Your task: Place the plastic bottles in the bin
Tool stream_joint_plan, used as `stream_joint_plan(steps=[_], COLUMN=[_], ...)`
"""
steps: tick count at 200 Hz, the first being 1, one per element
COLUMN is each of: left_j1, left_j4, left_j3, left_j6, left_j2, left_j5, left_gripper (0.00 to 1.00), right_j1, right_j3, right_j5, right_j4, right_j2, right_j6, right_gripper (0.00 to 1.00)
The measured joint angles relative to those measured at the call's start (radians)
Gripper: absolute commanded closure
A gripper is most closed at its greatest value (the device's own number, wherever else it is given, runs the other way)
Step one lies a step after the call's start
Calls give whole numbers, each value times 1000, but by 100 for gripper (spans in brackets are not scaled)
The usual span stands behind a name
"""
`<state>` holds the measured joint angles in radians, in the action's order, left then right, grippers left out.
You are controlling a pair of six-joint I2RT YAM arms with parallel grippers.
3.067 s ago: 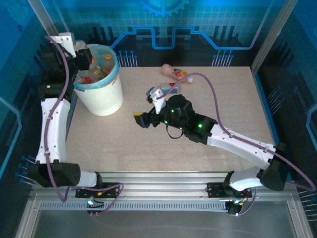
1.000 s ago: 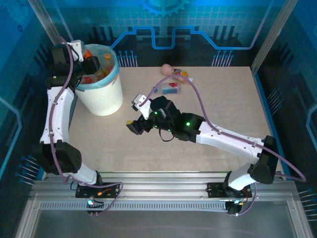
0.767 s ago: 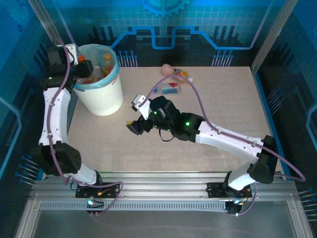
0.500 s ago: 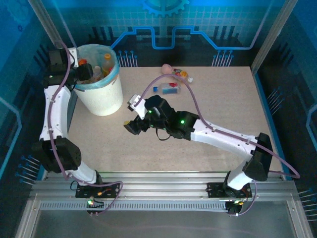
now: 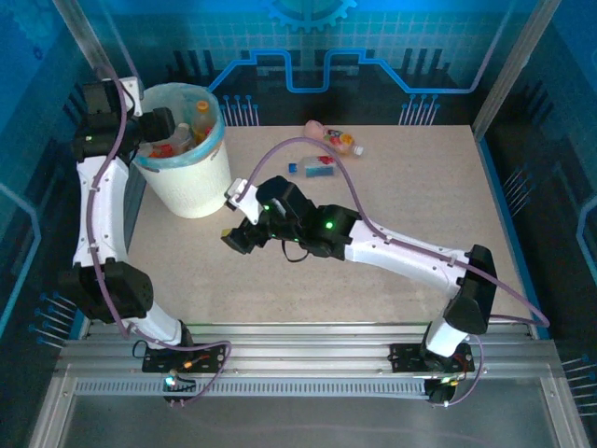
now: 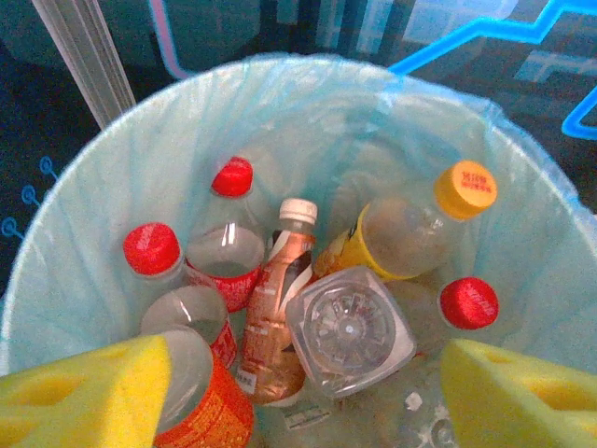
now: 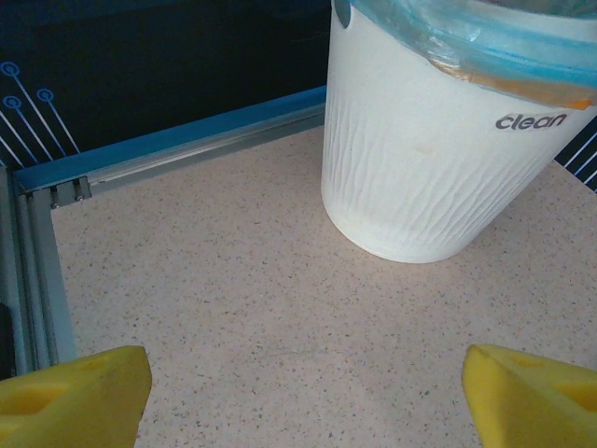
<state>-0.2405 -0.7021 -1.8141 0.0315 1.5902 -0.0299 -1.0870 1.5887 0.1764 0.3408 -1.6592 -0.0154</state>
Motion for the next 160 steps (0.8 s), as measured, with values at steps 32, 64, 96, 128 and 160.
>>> stream_joint_plan(steps=[32,64,96,128,160], left_j1=[0,29,118,196,276], left_j4=[13,134,258,420,512], left_j3=[46,289,427,492,543], left_j6=[-24,-46,-47,-24,5], left_j2=[-24,-154,-293,-414,-470], left_j5=[-21,-89,-133,-179,-242], left_gripper=[38,38,38,38,38], right_j1=[-6,-6,8,77,196], right_j3=[1,-15,-63,-80,-97], right_j5=[3,49,97,104,100], right_j4=[7,2,6,11,15], right_j2=[-2,-2,-2,-2,6], right_j6=[2,-4,-49,-130,-232], right_gripper=[12,12,12,13,12])
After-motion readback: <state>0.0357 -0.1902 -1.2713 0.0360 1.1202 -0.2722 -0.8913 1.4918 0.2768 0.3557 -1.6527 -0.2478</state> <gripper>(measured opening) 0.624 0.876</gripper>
